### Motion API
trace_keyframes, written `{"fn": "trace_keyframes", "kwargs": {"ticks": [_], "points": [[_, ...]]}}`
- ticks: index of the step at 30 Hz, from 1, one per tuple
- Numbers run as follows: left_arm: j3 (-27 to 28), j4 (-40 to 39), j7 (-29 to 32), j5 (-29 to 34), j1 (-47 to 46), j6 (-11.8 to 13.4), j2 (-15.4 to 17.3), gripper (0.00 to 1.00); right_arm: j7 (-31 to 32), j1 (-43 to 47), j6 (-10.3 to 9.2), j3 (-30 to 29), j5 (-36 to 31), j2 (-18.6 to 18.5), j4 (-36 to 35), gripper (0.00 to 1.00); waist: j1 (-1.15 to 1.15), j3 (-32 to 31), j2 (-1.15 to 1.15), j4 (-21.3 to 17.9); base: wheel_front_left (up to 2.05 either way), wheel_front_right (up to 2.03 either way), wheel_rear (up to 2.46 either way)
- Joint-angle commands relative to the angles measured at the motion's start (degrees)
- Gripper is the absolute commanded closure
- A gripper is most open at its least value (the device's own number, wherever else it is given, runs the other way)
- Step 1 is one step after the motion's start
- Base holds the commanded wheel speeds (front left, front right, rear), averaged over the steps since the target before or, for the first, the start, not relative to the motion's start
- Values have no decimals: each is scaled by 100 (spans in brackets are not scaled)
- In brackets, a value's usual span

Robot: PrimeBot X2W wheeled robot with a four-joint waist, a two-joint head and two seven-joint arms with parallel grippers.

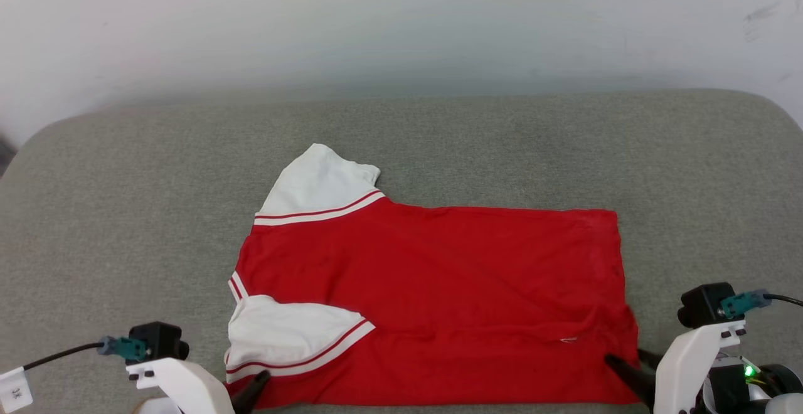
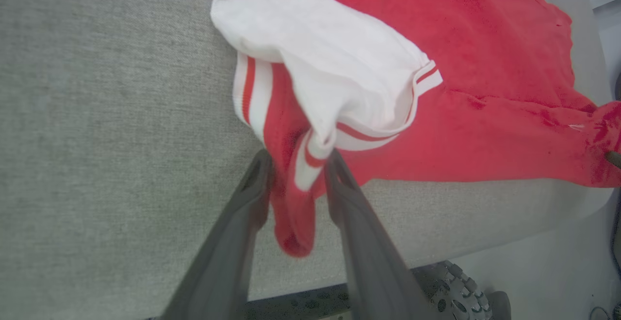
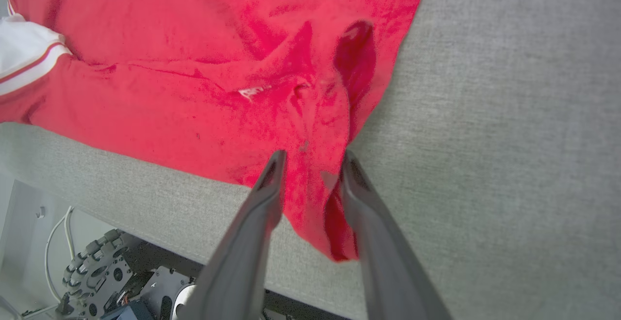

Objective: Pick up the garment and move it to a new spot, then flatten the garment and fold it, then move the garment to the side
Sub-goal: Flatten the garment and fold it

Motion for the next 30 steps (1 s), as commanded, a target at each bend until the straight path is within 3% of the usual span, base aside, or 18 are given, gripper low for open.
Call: {"fn": "trace_keyframes", "kwargs": {"ticks": [1,5,14,22,30], "points": [[25,34,-96,22,-133,-40,-26,0,-169,-13,-2,18,-16,29,-3,0,0,10,0,-28,0,0,0],[95,77,-429,243,-322,-102,8,0,-1105,-169,-2,69,-184,-4,-171,0,0,8,0,-124,0,0,0],[278,-37,-1406,947,-1090,147,-96,0,-2813,-507,-2,-373,-795,262,-602,0,0,240,0,-406,0,0,0],[447,142,-1977,1351,-2361,198,-162,0,-3453,-981,-2,-660,-1246,513,-1258,0,0,1094,0,-727,0,0,0],[463,740,-1458,1298,-3856,-137,162,0,-3719,-1371,-2,-687,-1345,731,-1702,0,0,2023,0,-1138,0,0,0]]}}
